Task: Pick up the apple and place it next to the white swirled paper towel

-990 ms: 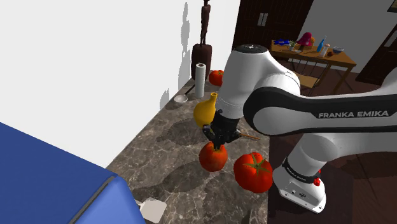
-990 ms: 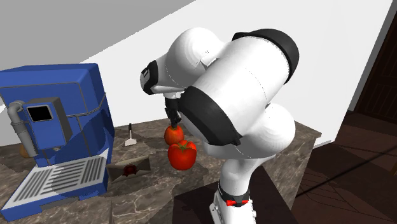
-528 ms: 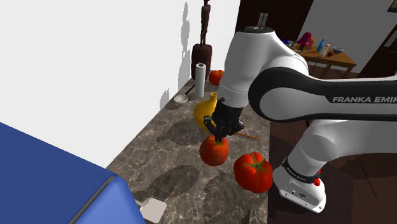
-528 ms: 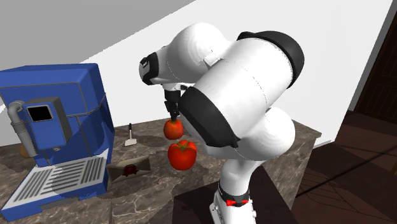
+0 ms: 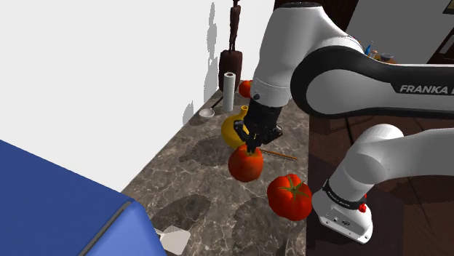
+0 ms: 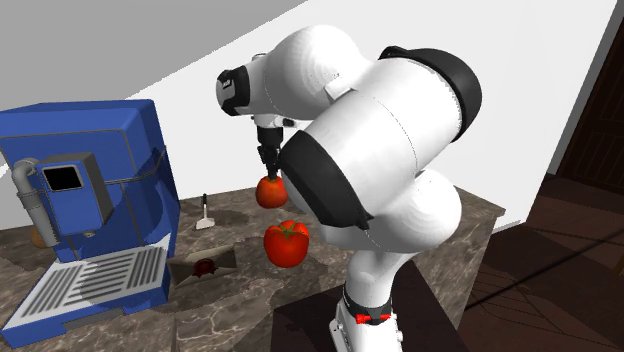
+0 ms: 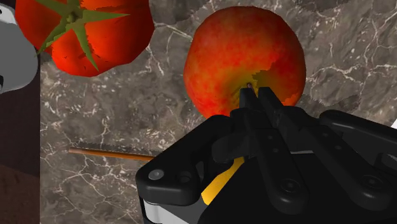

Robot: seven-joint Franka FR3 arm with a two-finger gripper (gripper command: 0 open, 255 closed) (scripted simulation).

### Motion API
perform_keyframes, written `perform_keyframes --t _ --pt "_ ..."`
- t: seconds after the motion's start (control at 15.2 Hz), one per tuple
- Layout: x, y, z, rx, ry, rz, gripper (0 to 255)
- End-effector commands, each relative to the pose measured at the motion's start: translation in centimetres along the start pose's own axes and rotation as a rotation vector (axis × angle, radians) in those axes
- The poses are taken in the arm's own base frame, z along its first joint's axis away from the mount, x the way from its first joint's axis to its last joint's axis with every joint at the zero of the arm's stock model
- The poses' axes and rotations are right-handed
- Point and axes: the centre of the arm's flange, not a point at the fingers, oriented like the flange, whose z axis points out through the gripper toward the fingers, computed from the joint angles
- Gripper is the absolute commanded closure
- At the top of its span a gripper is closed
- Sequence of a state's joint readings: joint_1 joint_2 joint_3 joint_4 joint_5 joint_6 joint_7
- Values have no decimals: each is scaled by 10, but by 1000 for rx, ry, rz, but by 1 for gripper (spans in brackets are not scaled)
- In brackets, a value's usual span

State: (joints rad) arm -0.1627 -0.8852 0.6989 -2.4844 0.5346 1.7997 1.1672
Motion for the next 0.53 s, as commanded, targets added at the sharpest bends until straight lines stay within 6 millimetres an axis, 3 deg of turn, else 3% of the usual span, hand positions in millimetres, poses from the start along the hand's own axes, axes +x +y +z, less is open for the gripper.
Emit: perform_keyframes --t 0.0,0.46 --pt "0 0 -12 0 0 0 255" --pt "1 -3 -49 0 0 0 255"
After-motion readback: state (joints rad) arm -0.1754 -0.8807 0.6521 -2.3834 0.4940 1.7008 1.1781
